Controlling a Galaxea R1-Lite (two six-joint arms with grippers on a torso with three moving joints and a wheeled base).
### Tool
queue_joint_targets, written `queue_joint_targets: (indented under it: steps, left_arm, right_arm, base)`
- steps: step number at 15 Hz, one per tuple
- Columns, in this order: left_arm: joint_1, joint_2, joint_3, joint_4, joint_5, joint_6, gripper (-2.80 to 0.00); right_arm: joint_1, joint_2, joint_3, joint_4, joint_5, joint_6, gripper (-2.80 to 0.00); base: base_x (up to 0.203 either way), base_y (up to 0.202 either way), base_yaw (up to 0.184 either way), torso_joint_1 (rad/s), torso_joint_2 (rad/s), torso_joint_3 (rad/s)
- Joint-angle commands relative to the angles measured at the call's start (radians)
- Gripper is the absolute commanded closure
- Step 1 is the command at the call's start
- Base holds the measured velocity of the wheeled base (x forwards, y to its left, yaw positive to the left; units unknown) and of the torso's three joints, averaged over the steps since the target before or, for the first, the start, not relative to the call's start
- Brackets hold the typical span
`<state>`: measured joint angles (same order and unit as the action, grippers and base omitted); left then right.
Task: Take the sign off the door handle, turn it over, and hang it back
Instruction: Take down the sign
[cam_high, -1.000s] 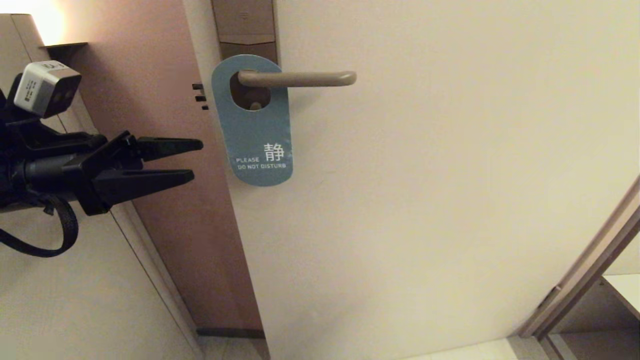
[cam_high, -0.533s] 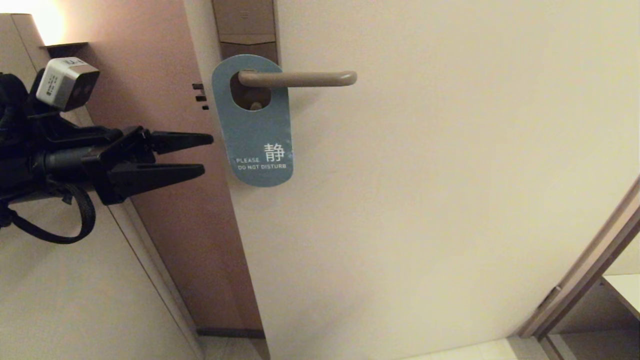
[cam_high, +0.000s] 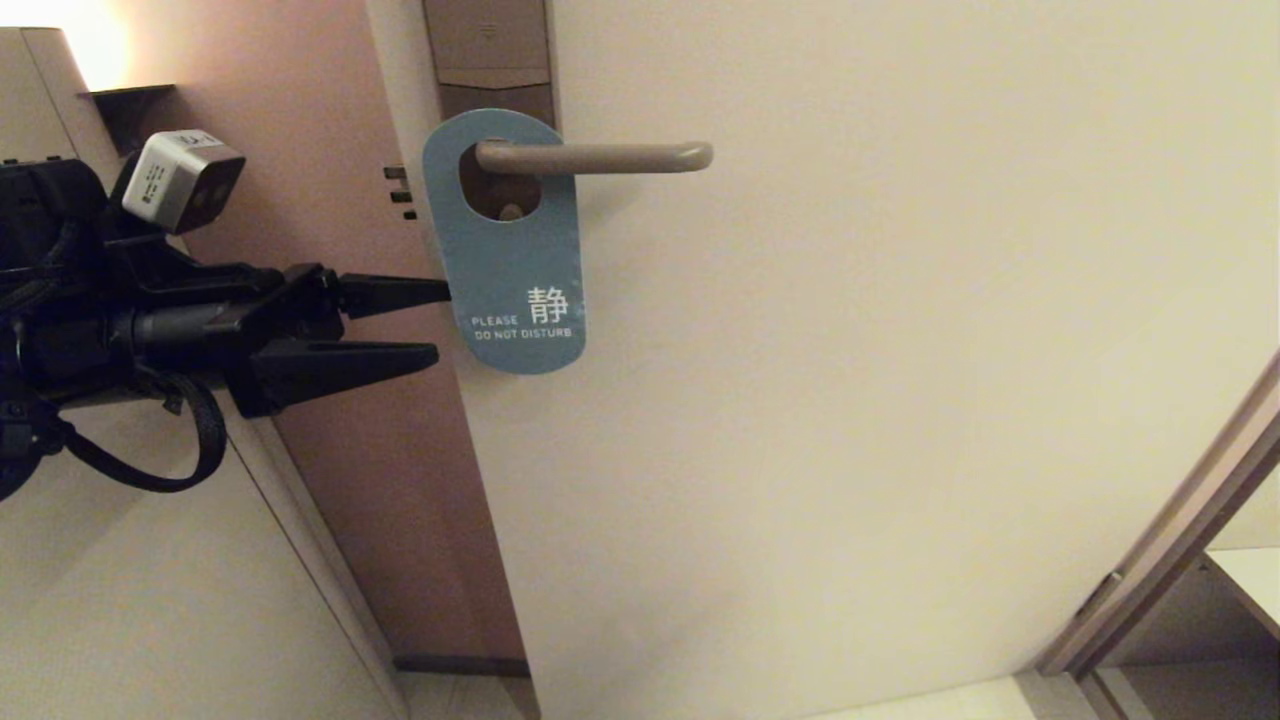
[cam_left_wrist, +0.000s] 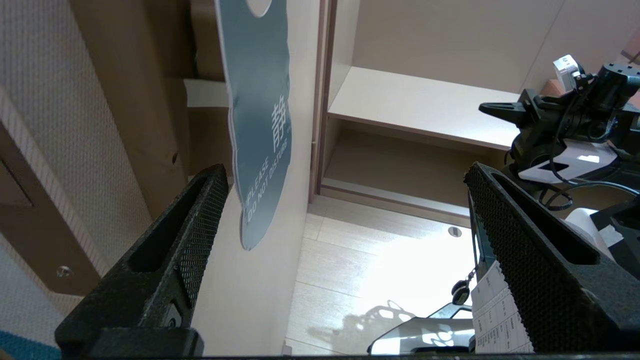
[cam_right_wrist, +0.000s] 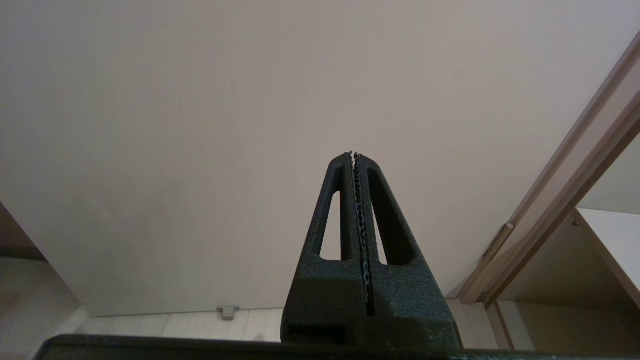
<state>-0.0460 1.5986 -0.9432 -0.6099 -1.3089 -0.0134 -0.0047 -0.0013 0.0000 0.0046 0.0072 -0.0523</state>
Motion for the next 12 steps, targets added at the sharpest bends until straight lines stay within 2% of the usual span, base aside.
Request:
queue_joint_targets:
  steps: [1, 12]
  left_arm:
    - [-0.005, 0.011, 0.000, -0.005, -0.007, 0.002, -2.80]
    - [-0.038, 0.009, -0.017, -0.005, -0.007, -0.002, -2.80]
  right_arm:
    - [0.000, 0.001, 0.000, 0.000, 0.000, -0.001, 0.00]
    - [0.000, 0.001, 0.000, 0.000, 0.000, -0.001, 0.00]
  base:
    - [0.000, 0.000, 0.000, 0.000, 0.00, 0.000]
    - [0.000, 0.000, 0.000, 0.000, 0.00, 0.000]
